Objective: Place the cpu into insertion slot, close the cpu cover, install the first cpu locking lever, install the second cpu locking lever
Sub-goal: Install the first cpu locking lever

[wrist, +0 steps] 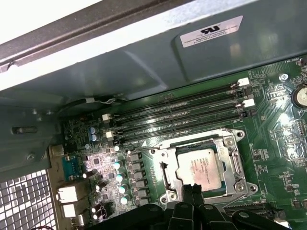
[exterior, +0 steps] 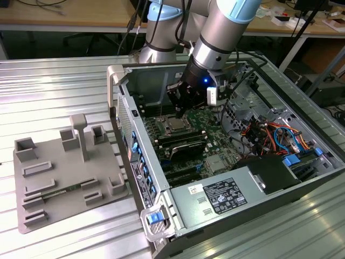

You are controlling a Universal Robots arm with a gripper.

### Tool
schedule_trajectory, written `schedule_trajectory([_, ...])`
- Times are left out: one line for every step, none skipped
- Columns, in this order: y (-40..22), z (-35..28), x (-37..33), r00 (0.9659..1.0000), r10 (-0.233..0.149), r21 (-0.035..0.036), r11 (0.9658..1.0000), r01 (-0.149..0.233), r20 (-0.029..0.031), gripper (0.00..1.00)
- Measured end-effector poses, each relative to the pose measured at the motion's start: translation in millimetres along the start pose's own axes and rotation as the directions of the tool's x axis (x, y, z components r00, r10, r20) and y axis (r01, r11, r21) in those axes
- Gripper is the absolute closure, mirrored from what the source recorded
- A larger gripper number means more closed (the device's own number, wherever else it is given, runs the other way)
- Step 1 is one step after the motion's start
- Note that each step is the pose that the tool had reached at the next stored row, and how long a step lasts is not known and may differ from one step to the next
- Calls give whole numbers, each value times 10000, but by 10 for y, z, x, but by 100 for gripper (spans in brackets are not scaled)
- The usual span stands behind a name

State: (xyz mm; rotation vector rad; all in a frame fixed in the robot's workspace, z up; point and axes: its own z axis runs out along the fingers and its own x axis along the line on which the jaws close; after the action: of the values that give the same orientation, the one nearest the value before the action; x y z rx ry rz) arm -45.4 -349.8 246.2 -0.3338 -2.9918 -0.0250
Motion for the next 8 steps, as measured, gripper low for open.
schedule_trajectory([0,0,0,10000,-15,1,10000,15,-1,89])
schedule_trajectory([0,0,0,10000,-29,1,10000,29,-1,89])
schedule_trajectory([0,0,0,10000,-45,1,10000,45,-1,89])
schedule_trajectory([0,0,0,10000,-60,1,10000,60,-2,89])
schedule_trajectory([0,0,0,10000,-74,2,10000,74,-2,89])
schedule_trajectory([0,0,0,10000,-92,2,10000,92,-3,89])
schedule_trajectory([0,0,0,9999,-106,2,9999,106,-3,89])
schedule_trajectory([0,0,0,9999,-122,3,9999,122,-4,89])
